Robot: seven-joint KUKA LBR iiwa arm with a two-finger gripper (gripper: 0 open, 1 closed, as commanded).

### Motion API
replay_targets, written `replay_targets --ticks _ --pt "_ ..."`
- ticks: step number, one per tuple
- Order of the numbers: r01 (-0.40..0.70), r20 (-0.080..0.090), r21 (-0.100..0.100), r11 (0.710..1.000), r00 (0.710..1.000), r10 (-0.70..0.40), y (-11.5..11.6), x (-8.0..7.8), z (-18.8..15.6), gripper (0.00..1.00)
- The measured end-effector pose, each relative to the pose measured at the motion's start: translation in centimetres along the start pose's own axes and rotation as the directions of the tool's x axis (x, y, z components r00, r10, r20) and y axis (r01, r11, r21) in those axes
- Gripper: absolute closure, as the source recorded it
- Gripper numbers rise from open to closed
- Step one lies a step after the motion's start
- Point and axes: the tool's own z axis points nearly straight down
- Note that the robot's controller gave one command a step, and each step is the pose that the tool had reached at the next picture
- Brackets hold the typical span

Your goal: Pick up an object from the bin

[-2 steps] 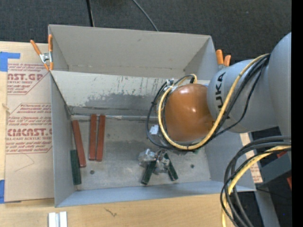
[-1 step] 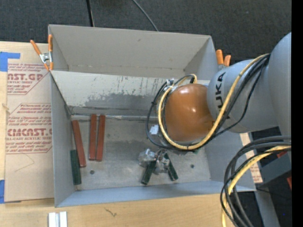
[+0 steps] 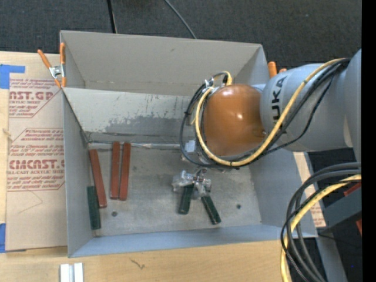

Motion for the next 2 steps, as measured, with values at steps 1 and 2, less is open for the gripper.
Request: replay_targets --ticks 1,2 --pt "0.000 0.000 0.000 1.000 1.000 0.000 0.0 0.0 0.0 1.00" --pt "-0.082 0.001 0.001 0.997 0.997 0.082 0.9 0.0 -11.9 1.00"
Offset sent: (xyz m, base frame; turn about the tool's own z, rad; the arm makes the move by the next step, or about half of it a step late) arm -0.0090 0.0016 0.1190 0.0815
